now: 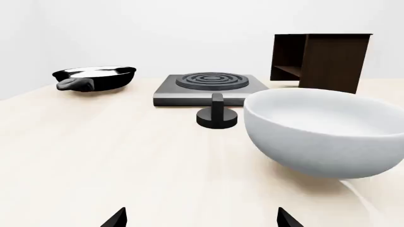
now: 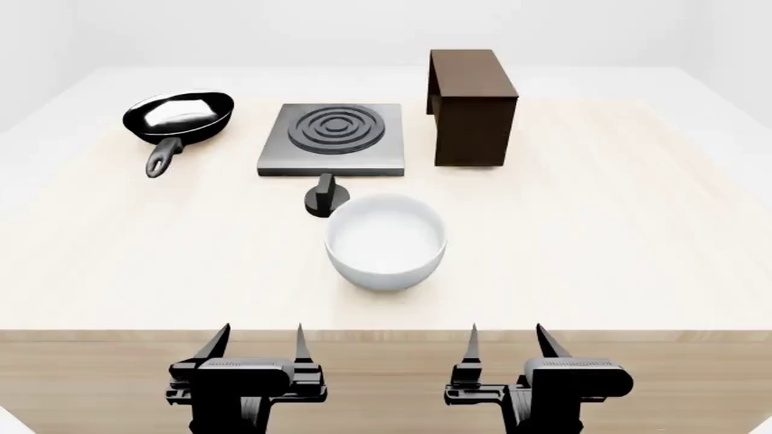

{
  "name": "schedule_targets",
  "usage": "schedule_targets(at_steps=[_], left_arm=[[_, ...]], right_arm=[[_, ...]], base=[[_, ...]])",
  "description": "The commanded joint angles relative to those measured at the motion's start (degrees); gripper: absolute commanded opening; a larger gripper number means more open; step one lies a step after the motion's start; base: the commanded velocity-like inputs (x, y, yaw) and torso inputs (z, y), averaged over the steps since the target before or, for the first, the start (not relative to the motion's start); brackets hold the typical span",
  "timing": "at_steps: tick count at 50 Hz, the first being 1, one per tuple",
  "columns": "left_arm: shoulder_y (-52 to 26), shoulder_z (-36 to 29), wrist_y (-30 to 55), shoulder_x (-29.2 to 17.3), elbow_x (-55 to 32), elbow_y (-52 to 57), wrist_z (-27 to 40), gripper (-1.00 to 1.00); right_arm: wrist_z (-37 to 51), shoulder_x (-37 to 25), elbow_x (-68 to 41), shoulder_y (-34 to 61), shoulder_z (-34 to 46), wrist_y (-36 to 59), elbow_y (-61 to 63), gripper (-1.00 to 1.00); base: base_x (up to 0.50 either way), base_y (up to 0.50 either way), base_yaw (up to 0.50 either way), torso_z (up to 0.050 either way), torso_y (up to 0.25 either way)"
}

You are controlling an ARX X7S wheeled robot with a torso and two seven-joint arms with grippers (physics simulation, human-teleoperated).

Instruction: Turn on the stove.

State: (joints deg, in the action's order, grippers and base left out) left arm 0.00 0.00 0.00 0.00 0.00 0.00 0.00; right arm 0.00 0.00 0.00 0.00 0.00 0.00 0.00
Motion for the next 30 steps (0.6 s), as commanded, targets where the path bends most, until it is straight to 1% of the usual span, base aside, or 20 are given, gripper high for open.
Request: schedule_targets(at_steps=[1,2,14,20,26,30], left_arm=[[0.0,-0.7,-0.2,-0.7,-0.7,-0.2,0.7,1.00],[0.1,-1.1,0.1,-1.0,-0.9,0.2,1.1,1.00],[0.9,-3.3,-0.2,-2.9,-2.7,0.9,3.2,1.00],[0.8,-4.0,-0.1,-3.5,-3.2,1.0,3.9,1.00],[0.5,-4.6,-0.2,-3.9,-3.7,0.6,4.6,1.00],[0.4,-4.9,-0.2,-4.2,-4.1,0.7,4.9,1.00]], right_arm=[[0.0,-3.1,-3.1,-0.4,3.6,0.3,0.9,1.00],[3.8,-3.2,-3.1,-0.1,3.8,-0.2,0.2,1.00],[5.1,-4.4,-3.5,-2.4,5.4,1.0,3.8,1.00],[4.9,-4.7,-6.0,-2.5,4.9,1.8,4.4,1.00],[6.6,-4.8,-5.2,-2.1,5.2,1.1,4.2,1.00],[7.7,-4.9,-5.0,-1.7,5.3,1.7,3.8,1.00]], base=[[0.00,0.00,0.00,0.000,0.000],[0.00,0.00,0.00,0.000,0.000],[0.00,0.00,0.00,0.000,0.000],[0.00,0.00,0.00,0.000,0.000],[0.00,0.00,0.00,0.000,0.000],[0.00,0.39,0.00,0.000,0.000]])
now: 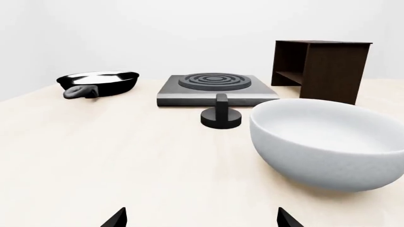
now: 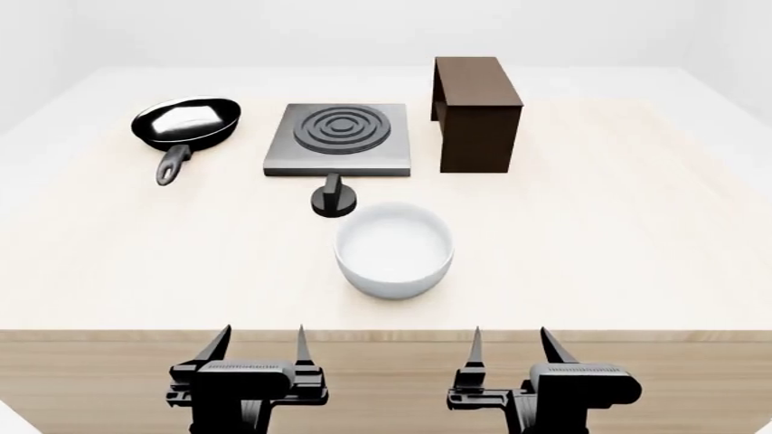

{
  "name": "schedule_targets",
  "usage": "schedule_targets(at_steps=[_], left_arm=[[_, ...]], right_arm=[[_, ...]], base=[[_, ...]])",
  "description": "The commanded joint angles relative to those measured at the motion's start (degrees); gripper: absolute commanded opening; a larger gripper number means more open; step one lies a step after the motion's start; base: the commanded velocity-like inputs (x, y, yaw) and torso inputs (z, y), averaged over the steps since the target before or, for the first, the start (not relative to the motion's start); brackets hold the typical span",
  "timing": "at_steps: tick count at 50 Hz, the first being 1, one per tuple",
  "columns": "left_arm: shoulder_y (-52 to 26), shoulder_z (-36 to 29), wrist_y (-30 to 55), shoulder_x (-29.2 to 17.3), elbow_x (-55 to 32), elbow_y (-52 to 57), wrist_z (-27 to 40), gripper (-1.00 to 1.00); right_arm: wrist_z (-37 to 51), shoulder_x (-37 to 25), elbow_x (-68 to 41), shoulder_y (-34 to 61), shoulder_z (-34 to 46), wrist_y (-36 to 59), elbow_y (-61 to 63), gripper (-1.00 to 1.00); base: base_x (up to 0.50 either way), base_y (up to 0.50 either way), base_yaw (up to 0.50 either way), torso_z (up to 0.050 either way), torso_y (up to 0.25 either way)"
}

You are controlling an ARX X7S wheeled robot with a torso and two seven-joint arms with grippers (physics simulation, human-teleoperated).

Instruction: Turn on the stove.

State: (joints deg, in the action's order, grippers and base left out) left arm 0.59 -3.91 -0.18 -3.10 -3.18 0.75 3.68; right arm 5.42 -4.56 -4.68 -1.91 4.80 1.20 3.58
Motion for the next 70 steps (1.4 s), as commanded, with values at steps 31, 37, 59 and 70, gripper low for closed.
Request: schedule_targets(at_steps=[31,37,59,70], left_arm=[[-0.6,-3.3,-0.6,-3.0,-2.8,-0.8,3.5,1.00],[-0.6,-3.7,-0.8,-3.3,-3.0,-0.7,3.9,1.00],[-1.0,-5.1,-0.6,-4.3,-3.7,-0.7,5.1,1.00],[-1.3,-5.7,-0.7,-4.7,-4.1,-1.0,5.6,1.00]], right_arm=[[3.7,-2.3,-2.3,0.1,3.0,0.2,0.4,1.00],[4.0,-2.6,-2.6,0.1,3.3,0.1,0.4,1.00],[6.5,-3.1,-2.6,1.0,4.3,2.0,0.2,1.00],[6.8,-3.8,-3.0,1.0,4.7,1.6,0.3,1.00]], base=[[0.00,0.50,0.00,0.000,0.000],[0.00,0.50,0.00,0.000,0.000],[0.00,0.37,0.00,0.000,0.000],[0.00,0.00,0.00,0.000,0.000]])
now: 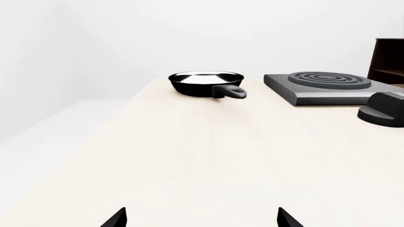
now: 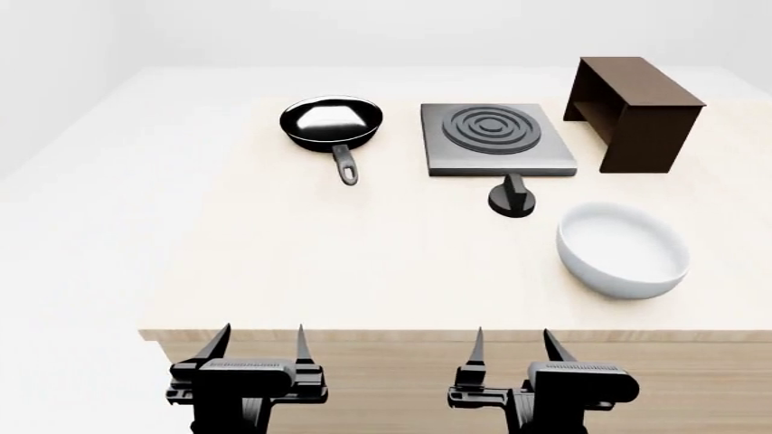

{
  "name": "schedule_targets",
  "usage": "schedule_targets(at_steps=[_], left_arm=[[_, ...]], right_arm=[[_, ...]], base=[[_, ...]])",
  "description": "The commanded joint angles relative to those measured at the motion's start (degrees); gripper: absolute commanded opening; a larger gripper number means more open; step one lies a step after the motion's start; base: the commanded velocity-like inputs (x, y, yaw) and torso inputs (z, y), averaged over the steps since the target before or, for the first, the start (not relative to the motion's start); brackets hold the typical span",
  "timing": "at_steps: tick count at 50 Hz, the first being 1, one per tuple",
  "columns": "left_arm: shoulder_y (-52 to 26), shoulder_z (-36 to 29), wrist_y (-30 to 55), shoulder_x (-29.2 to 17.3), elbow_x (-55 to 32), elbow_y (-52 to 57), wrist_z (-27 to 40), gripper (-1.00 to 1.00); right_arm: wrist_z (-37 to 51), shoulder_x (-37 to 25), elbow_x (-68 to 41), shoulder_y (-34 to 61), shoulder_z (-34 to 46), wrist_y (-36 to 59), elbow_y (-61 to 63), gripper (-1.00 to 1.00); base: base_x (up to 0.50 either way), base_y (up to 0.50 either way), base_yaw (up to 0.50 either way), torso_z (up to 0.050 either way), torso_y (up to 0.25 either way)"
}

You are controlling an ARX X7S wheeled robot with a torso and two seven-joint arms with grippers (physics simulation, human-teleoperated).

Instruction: Turn on the stove.

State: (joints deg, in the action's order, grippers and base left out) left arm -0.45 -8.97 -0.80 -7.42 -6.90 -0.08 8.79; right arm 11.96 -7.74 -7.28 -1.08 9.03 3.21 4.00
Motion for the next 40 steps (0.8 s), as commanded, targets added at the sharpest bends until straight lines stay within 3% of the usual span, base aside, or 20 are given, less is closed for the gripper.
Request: schedule_targets(at_steps=[1,34,40], left_arm=[[-0.3,-0.7,-0.1,-0.4,-0.4,-0.2,0.5,1.00],[-0.9,-2.1,-0.6,-1.4,-1.4,-1.0,1.7,1.00],[-0.8,-2.3,-0.7,-1.6,-1.5,-0.9,2.0,1.00]], right_arm=[[0.4,-0.7,-0.4,0.1,0.5,-0.3,-0.1,1.00],[3.0,-1.2,-0.6,0.9,1.5,0.6,-0.5,1.00],[2.1,-1.7,-1.3,0.5,1.9,-0.3,-0.3,1.00]], base=[[0.05,0.00,0.00,0.000,0.000],[0.49,0.00,0.00,0.000,0.000],[0.00,0.00,0.00,0.000,0.000]])
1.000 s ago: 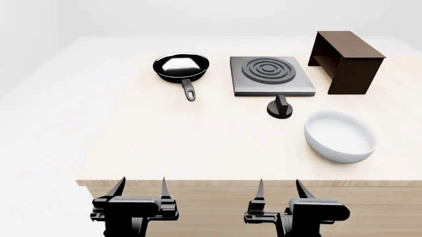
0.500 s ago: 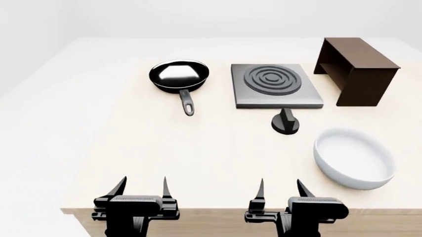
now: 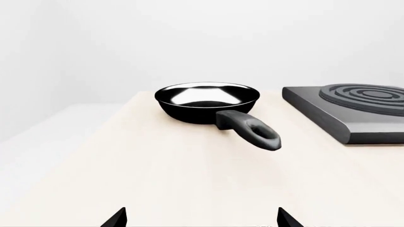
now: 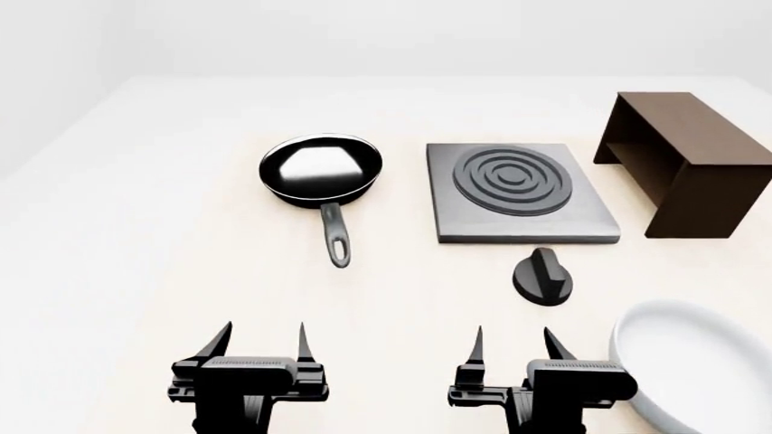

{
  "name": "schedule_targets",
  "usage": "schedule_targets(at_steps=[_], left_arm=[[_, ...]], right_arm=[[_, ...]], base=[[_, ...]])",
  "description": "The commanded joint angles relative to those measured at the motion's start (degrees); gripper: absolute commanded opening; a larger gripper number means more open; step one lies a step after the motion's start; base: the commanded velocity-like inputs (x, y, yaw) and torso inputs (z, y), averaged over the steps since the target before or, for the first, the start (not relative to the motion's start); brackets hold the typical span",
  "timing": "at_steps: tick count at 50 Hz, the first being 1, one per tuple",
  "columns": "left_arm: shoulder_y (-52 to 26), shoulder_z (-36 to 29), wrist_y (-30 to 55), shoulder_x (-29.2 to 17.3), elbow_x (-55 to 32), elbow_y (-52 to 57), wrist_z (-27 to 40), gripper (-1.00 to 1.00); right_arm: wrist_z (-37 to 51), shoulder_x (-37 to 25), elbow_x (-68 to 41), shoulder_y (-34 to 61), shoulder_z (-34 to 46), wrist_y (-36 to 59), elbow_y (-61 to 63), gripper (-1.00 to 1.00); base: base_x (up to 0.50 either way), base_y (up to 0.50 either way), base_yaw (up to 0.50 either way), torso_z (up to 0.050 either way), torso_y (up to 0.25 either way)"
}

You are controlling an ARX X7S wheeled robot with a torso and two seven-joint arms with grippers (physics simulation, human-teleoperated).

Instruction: Turn on the stove.

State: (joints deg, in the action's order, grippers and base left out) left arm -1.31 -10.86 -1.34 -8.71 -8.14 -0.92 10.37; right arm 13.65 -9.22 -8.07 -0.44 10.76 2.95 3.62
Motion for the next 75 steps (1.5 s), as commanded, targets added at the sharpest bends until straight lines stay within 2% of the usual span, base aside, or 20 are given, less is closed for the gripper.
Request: schedule_targets(at_steps=[1,17,20,23,24,31,40,53,66,75], left_arm=[[0.1,-0.5,0.0,-0.3,-0.3,0.2,0.5,1.00],[0.3,-1.0,0.3,-0.9,-0.7,0.8,1.3,1.00],[0.3,-1.1,0.4,-1.0,-0.7,0.9,1.4,1.00],[0.2,-1.2,0.5,-1.1,-0.9,0.9,1.4,1.00],[0.1,-1.3,0.5,-1.1,-0.9,0.7,1.4,1.00],[-0.3,-1.6,0.8,-1.2,-0.9,0.7,1.7,1.00],[-0.2,-1.8,1.2,-1.6,-1.2,1.3,2.0,1.00],[-0.2,-2.2,1.0,-1.9,-1.5,1.3,2.4,1.00],[-0.3,-2.6,0.8,-2.1,-1.7,1.1,2.8,1.00],[-0.5,-2.8,0.8,-2.4,-2.0,1.0,3.0,1.00]], right_arm=[[0.4,-0.3,-0.7,-0.1,0.2,0.0,0.1,1.00],[2.3,-0.5,-0.1,1.8,0.8,2.2,1.9,1.00],[3.2,-0.4,1.8,4.7,2.1,5.1,3.0,1.00],[5.6,0.0,5.6,7.0,3.1,3.9,0.6,1.00],[3.7,0.3,3.7,8.7,3.3,5.3,-1.0,1.00],[4.8,1.4,5.3,15.6,3.8,4.0,-11.2,1.00],[5.3,3.9,5.8,26.6,4.2,-2.0,-33.3,1.00],[4.8,5.2,3.5,34.7,3.3,-4.6,-46.2,1.00],[3.8,8.4,1.9,47.4,2.9,-19.5,-77.5,1.00],[4.0,8.4,1.5,47.9,2.2,-19.1,-78.5,1.00]], base=[[0.00,0.00,0.00,0.000,0.000],[0.00,0.00,0.00,0.000,0.000],[0.00,0.00,0.00,0.000,0.000],[0.00,0.00,0.00,0.000,0.000],[0.00,0.00,0.00,0.000,0.000],[0.00,0.00,0.00,0.000,0.000],[0.00,0.00,0.00,0.000,0.000],[0.00,0.00,0.00,0.000,0.000],[0.00,0.00,0.00,0.000,0.000],[0.00,0.00,0.00,0.000,0.000]])
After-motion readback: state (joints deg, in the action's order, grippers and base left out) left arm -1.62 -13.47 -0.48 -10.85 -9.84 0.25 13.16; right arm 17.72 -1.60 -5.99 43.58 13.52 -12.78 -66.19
